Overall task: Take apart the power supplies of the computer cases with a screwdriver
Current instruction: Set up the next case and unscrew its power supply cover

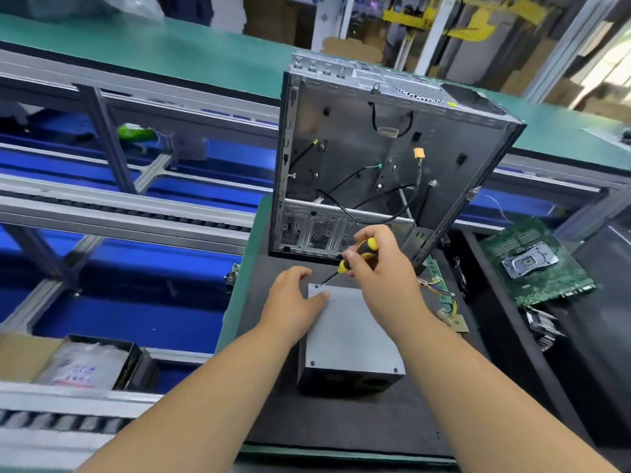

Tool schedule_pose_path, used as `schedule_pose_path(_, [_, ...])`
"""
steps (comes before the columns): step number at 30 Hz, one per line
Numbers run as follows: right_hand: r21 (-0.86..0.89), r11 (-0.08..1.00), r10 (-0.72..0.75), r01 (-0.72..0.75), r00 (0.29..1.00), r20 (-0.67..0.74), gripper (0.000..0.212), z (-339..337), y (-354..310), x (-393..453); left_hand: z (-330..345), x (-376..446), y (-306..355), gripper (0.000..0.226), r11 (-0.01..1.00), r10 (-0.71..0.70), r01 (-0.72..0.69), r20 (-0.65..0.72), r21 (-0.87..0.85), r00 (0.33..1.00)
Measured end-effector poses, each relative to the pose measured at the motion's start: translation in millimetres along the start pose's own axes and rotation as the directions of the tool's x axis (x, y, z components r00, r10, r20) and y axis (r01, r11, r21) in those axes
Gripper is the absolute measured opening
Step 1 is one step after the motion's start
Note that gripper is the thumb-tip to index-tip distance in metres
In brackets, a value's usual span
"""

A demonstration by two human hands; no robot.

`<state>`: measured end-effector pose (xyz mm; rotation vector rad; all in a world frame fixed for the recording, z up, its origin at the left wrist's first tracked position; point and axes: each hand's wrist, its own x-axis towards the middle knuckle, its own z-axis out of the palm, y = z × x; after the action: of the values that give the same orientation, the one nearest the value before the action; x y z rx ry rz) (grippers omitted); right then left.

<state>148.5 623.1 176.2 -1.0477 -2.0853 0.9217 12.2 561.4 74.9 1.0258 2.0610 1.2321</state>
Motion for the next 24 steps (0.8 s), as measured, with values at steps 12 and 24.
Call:
schedule_pose_path(12, [-0.102, 0.995, -0.018, 0.019, 1.0, 0.009, 0.017, 15, 5, 18, 20, 12, -12, 0.023, 0.999, 0.003, -0.006, -0.073, -0.039, 0.997])
schedule_pose_path(24, [-0.164, 0.979, -0.09, 0.123, 0.977, 0.193, 0.016, 14, 2, 34, 19, 8, -10, 0.023, 0.999, 0.008, -0.012, -0.085, -0.05, 0.996])
